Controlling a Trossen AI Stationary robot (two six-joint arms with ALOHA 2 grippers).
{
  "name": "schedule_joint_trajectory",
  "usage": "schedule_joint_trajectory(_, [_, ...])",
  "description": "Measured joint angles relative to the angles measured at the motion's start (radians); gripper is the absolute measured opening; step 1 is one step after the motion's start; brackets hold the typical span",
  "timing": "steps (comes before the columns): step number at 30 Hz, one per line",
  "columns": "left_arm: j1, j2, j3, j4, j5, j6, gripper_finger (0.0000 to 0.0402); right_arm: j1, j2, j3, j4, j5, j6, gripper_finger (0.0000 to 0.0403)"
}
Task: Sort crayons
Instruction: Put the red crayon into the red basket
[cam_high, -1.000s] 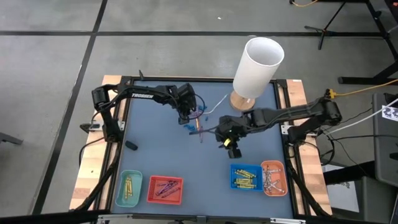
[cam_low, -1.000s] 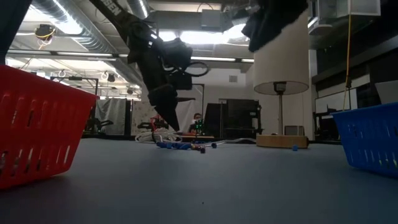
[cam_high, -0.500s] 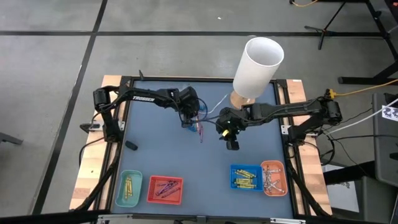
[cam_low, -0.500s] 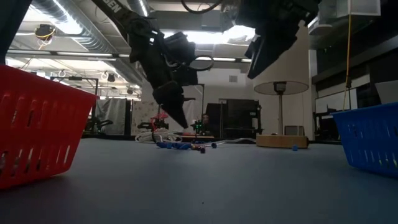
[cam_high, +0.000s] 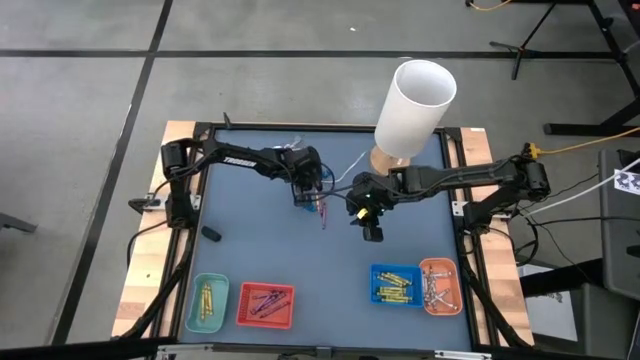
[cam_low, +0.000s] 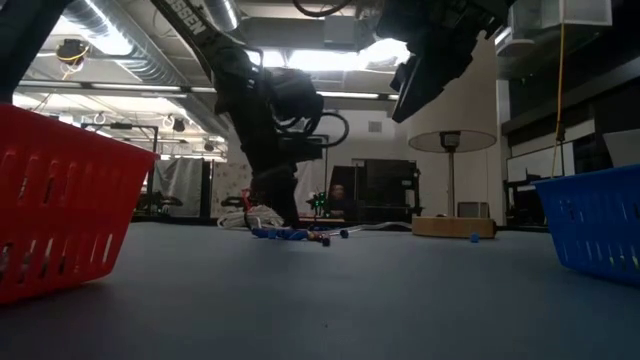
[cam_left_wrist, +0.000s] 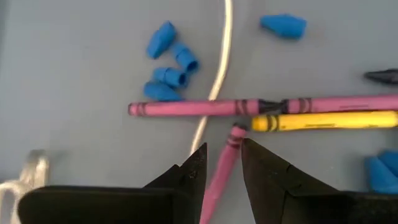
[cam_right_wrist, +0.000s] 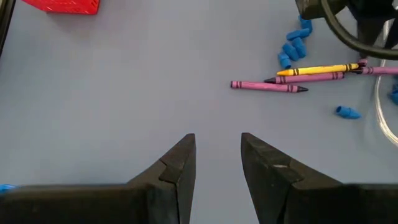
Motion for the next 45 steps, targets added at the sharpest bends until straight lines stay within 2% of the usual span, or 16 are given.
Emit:
schedule_joint_trajectory(20, [0.024, 0.044, 0.005, -0.040, 0.045, -0.026, 0.0083, 0.000, 0.000, 0.000, -0.002, 0.001, 0.000, 0.0127])
schedule_joint_trajectory(23, [0.025, 0.044, 0.004, -0.040, 0.044, -0.027, 0.0070, 0.000, 0.000, 0.000, -0.002, 0.000, 0.000, 0.0127])
schedule_joint_trajectory(30, [0.025, 0.046, 0.003, -0.042, 0.041, -0.028, 0.0010, 0.000, 0.000, 0.000, -0.002, 0.002, 0.000, 0.0127])
schedule_joint_trajectory(35, [0.025, 0.046, 0.002, -0.042, 0.040, -0.028, 0.0009, 0.000, 0.000, 0.000, -0.003, 0.002, 0.000, 0.0127])
schedule_joint_trajectory(40, [0.025, 0.010, -0.002, -0.055, 0.034, -0.037, 0.0004, 0.000, 0.000, 0.000, -0.003, 0.012, -0.005, 0.0127])
schedule_joint_trajectory(45, [0.019, -0.093, -0.002, -0.119, 0.074, -0.131, 0.0003, 0.000, 0.000, 0.000, -0.008, 0.063, -0.026, 0.0127])
